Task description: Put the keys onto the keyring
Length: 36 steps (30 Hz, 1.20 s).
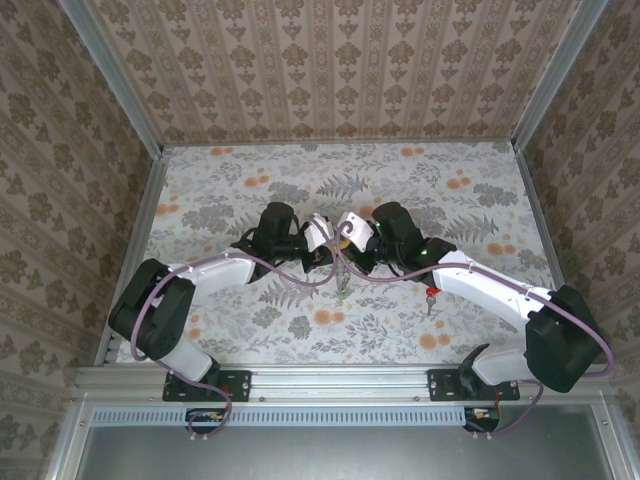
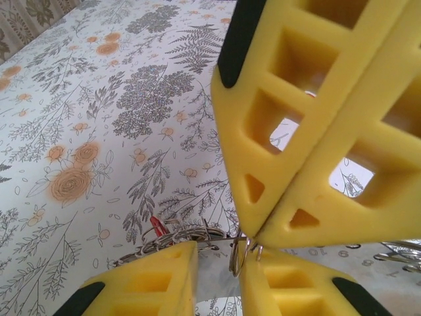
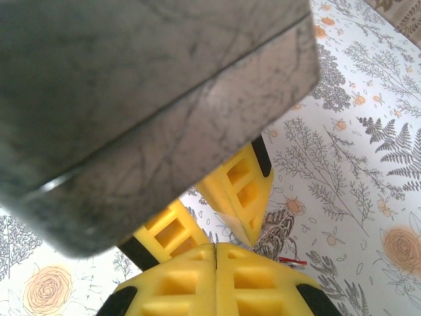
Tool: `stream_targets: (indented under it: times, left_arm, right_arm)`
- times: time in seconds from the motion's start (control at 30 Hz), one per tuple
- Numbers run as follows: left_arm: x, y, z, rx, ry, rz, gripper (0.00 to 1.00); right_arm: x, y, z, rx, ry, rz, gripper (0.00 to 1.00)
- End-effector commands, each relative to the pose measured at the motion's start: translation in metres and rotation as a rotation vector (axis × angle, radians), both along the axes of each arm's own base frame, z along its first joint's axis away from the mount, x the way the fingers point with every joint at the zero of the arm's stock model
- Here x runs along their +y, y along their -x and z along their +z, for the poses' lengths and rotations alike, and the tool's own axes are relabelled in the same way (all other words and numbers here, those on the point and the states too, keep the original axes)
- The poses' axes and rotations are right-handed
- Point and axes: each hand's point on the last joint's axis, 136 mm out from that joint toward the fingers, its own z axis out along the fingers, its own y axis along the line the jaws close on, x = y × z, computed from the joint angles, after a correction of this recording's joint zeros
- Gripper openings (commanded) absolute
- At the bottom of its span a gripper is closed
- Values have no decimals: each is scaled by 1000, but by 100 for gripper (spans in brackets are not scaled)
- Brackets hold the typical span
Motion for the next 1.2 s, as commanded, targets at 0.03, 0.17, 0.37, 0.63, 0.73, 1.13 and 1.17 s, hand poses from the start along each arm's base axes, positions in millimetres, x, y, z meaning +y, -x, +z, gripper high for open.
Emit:
stream_targets:
  times: [0.03, 0.17, 0.37, 0.63, 0.73, 1.13, 1.17]
  left_arm:
    - [-5, 2, 15, -31, 13, -38, 17]
    - [-3, 0, 12, -37, -5, -27, 0]
    - [0, 1, 3, -31, 4, -4, 0]
    - [2, 1, -6, -28, 29, 39, 0]
    - [2, 5, -11, -18, 23, 32, 0]
    - [0, -2, -4, -37, 16, 61, 18]
    - [0, -3, -3, -41, 16, 59, 19]
  right_arm:
    - [7, 1, 19, -24, -41, 41, 0]
    - [5, -1, 18, -28, -37, 25, 0]
    - [-16, -16, 4, -17, 7, -116, 0]
    - [-29, -27, -8, 31, -28, -213, 0]
    - [-23, -27, -6, 42, -39, -183, 0]
    - [0, -9, 16, 18, -102, -16, 0]
    - [0, -8, 16, 22, -100, -12, 0]
